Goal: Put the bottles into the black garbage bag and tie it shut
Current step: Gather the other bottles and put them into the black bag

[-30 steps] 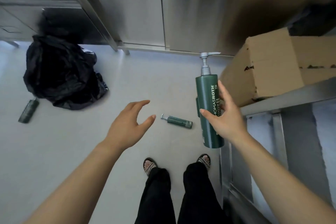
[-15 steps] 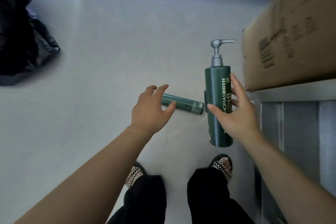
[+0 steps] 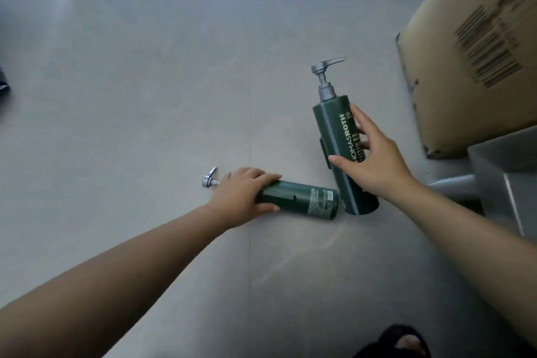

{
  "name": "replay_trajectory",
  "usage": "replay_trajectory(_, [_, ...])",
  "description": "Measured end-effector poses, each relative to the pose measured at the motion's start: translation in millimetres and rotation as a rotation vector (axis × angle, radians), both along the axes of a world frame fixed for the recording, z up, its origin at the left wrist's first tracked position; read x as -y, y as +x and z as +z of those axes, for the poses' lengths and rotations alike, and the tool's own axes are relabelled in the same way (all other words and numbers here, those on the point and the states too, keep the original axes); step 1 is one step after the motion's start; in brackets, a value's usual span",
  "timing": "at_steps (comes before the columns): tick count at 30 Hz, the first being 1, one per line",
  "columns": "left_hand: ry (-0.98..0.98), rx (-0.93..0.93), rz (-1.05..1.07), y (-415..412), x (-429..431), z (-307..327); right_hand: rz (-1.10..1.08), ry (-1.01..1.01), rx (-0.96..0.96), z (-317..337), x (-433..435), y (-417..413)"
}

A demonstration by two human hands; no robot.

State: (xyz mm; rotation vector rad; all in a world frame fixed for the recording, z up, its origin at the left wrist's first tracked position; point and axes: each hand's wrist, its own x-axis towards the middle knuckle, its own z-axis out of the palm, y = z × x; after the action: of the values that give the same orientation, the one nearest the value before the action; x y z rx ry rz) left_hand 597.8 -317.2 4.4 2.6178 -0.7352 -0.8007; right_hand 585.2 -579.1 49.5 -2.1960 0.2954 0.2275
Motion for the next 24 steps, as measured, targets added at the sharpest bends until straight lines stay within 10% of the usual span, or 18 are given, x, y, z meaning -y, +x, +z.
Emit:
replay_trajectory(4, [0.073, 0.063, -0.092, 1, -15, -2, 0.007, 0.026, 0.013, 15, 0, 3])
replay_trajectory(11, [-0.081, 0.041, 0.434, -9, -63, -14, -0.022, 0.101, 0.014, 7, -16, -8])
replay_trajectory(24, [-0.171, -0.024, 0.445, 0, -79, -5, 0.045, 0.186, -0.036, 3, -35, -8])
